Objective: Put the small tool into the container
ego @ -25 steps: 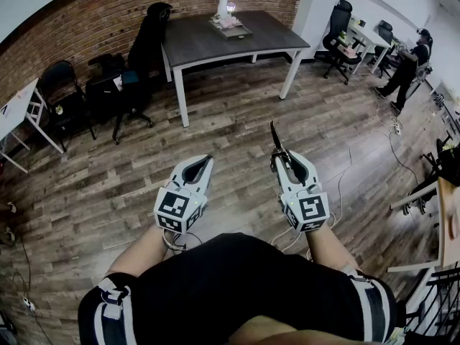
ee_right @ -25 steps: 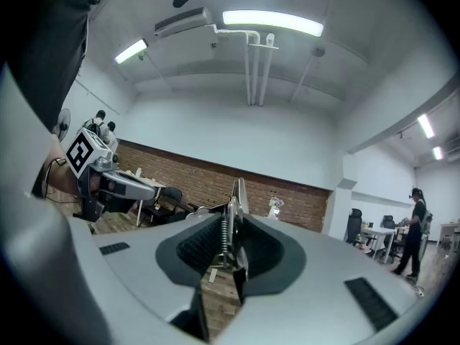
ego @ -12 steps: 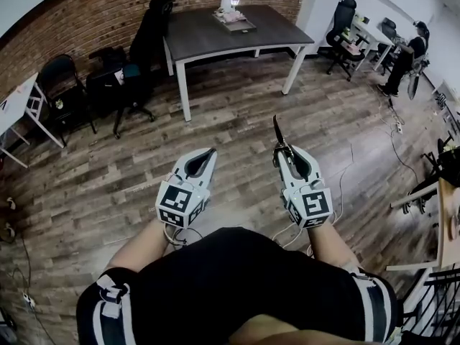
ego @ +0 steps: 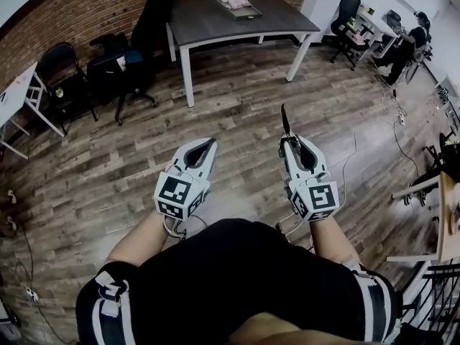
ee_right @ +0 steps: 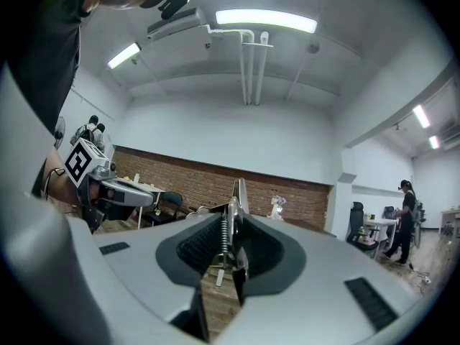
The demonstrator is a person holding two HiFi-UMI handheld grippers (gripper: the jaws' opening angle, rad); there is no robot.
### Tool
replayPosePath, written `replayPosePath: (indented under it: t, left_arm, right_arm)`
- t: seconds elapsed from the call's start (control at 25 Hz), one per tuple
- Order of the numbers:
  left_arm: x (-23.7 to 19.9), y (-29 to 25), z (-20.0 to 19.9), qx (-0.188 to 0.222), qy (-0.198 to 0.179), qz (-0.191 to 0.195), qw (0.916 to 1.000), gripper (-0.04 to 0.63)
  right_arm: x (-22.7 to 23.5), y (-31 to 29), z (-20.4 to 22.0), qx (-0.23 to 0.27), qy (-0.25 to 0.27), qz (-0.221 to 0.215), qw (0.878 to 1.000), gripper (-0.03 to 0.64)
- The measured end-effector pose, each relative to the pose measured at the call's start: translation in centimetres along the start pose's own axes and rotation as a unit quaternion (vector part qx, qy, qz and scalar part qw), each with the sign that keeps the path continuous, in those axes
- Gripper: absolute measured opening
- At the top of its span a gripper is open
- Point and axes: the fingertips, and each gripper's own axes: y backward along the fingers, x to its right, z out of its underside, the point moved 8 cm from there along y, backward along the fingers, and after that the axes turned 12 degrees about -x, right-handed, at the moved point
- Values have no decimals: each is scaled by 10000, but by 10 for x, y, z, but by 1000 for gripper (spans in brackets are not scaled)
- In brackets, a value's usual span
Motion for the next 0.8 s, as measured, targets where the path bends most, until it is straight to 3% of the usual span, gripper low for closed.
replayPosePath:
  t: [0.16,0.56,0.8]
  left_arm:
    - [-4,6,4,-25,164,58,9998,9]
    - [3,4,3,106,128,123,9998,9]
    - [-8,-9,2,259,288,-117,9992,9]
  right_arm:
    - [-10,5,5,-71,-69,58,9999,87]
    - [-6,18,7,-186,-102,158,9996,87]
    - [10,3,9,-351,78,3,9994,87]
